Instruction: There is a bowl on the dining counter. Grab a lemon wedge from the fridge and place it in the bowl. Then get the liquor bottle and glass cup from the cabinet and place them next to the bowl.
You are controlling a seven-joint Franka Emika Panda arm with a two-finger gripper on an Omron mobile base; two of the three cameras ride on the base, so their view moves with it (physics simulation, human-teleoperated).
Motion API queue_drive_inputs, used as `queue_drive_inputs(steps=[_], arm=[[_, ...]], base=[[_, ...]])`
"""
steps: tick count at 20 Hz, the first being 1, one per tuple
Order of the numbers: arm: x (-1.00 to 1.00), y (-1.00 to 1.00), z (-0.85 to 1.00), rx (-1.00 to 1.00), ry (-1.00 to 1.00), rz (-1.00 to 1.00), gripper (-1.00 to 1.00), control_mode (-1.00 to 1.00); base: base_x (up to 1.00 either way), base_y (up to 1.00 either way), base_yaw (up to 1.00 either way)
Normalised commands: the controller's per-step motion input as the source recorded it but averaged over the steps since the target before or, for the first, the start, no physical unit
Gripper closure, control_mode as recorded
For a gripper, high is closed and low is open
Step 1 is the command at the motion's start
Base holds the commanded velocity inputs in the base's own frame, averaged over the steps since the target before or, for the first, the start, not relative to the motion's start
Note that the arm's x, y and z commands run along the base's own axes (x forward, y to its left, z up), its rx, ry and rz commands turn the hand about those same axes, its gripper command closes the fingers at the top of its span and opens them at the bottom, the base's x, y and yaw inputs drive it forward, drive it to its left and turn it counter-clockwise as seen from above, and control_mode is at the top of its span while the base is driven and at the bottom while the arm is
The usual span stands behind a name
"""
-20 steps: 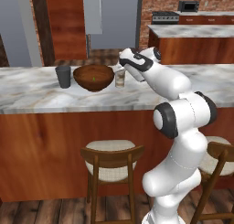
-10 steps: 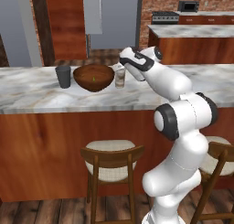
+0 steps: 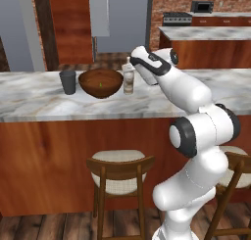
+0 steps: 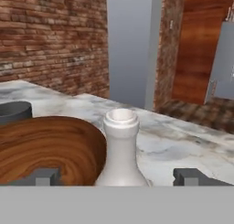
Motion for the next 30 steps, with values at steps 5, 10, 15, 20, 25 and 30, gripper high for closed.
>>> queue_drive_inputs(steps=[5,10,15,20,25,30], arm=[[-0.22,0.05,0.76,0.0,-0.17,0.0,-1.0,-1.0],[-0.32,0.01,0.99,0.0,-0.21,0.0,-1.0,-1.0],[-0.54,0.0,0.93,0.0,-0.18,0.0,-1.0,-1.0],[-0.88,0.0,0.54,0.0,-0.06,-0.03,-1.0,-1.0],[-1.0,-0.09,0.05,-0.09,0.0,0.0,-1.0,-1.0],[-1.0,-0.2,-0.01,-0.12,0.03,0.0,-1.0,-1.0]], base=[[0.0,0.0,0.0],[0.0,0.0,0.0],[0.0,0.0,0.0],[0.0,0.0,0.0],[0.0,0.0,0.0],[0.0,0.0,0.0]])
